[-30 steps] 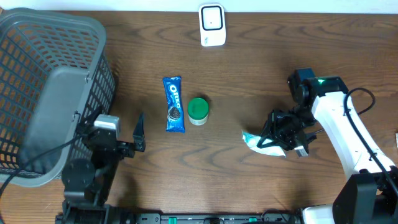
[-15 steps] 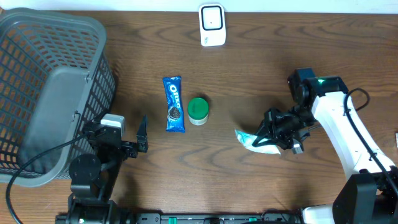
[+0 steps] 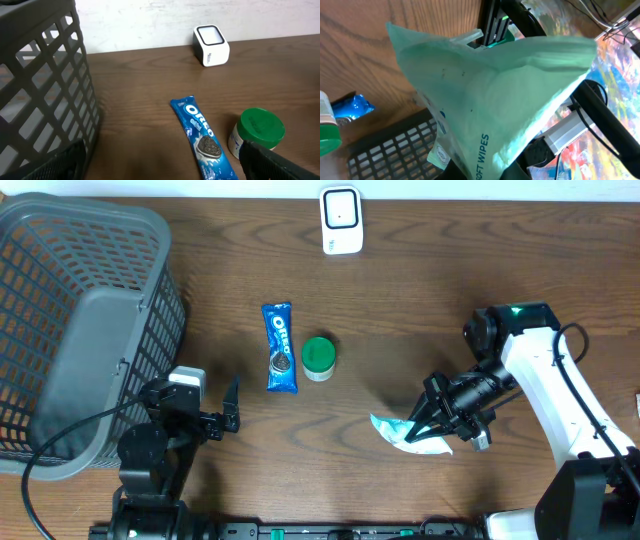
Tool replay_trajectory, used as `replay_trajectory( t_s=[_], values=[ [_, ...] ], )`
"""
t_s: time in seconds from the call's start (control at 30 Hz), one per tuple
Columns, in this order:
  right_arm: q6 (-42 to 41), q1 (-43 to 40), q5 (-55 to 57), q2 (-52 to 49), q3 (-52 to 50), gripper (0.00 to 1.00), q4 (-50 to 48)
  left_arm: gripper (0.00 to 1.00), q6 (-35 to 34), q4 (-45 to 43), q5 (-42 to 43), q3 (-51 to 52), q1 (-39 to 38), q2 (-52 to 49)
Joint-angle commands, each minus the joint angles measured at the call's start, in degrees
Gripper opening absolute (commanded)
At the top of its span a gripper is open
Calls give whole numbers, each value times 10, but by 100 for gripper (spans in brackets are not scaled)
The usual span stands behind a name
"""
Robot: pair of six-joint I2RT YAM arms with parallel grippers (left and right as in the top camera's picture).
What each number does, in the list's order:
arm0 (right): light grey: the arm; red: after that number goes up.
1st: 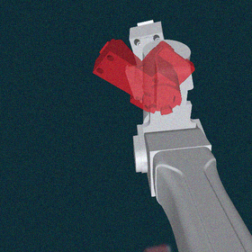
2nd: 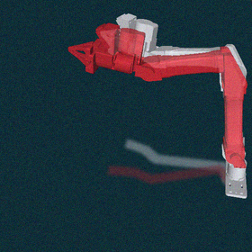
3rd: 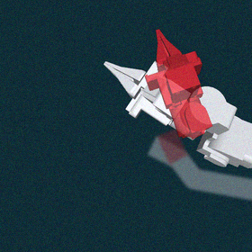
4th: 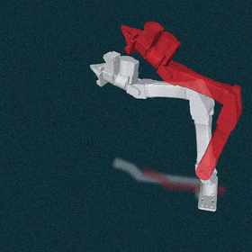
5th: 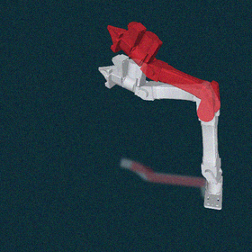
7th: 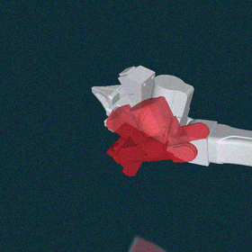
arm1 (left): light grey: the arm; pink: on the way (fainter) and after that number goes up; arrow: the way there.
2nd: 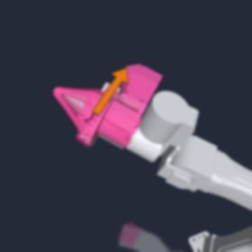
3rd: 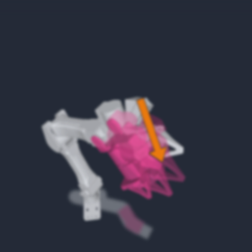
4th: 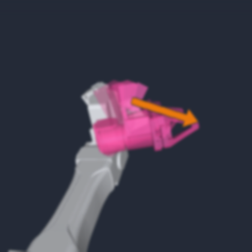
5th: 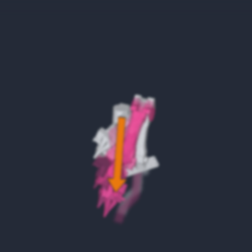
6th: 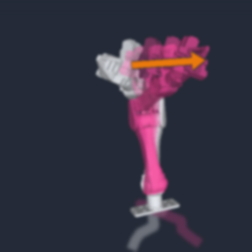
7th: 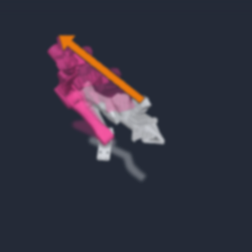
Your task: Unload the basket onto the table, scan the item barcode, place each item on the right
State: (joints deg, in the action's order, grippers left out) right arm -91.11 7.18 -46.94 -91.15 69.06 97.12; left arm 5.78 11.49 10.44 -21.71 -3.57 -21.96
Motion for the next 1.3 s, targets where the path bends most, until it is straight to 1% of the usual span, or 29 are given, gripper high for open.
replay_trajectory(
  t_s=[0.0,0.07,0.13,0.2,0.23,0.27,0.37,0.43,0.5,0.53,0.6,0.67,0.73,0.77,0.83,0.9,0.97,1.07,1.23,1.27],
  values=[
    [25,1,-12,-3,6,2,4,98,-9,-1,5,5,0,3],
    [25,2,-12,-3,6,2,3,98,-9,-1,5,5,0,3],
    [31,2,-12,-3,6,1,-19,98,-9,0,5,5,0,3],
    [77,0,-10,-3,6,1,-70,98,-9,2,5,5,0,3],
    [117,0,-10,-3,6,1,-117,98,-9,3,5,5,0,3],
    [137,-1,-14,-3,6,1,-166,98,-9,4,5,5,0,3],
    [178,-1,-16,-3,7,1,-342,98,-9,6,5,5,0,3],
    [205,0,-16,-3,7,1,-480,98,-9,6,5,5,0,3],
    [211,3,-16,-3,7,1,-611,98,-9,7,5,5,0,3],
    [201,5,-15,-3,7,1,-674,98,-9,10,5,5,0,3],
    [151,7,16,-3,7,2,-748,98,-9,25,5,5,0,3],
    [113,10,111,-3,7,1,-795,98,-9,47,5,5,0,3],
    [65,17,220,-3,7,2,-798,98,-9,63,5,5,0,3],
    [44,21,257,-3,7,1,-798,98,-9,67,5,5,0,3],
    [-31,40,363,-5,7,1,-803,98,-9,69,5,5,0,3],
    [-96,74,477,-14,7,1,-848,98,-9,69,5,5,0,3],
    [-122,103,551,-30,7,1,-907,98,-9,69,5,5,0,3],
    [-122,139,645,-74,7,1,-1010,98,-9,71,5,5,0,3],
    [-122,150,656,-182,20,1,-1177,98,-9,71,5,5,0,3],
    [-122,149,657,-195,26,2,-1188,98,-9,71,5,5,0,3]
  ],
)
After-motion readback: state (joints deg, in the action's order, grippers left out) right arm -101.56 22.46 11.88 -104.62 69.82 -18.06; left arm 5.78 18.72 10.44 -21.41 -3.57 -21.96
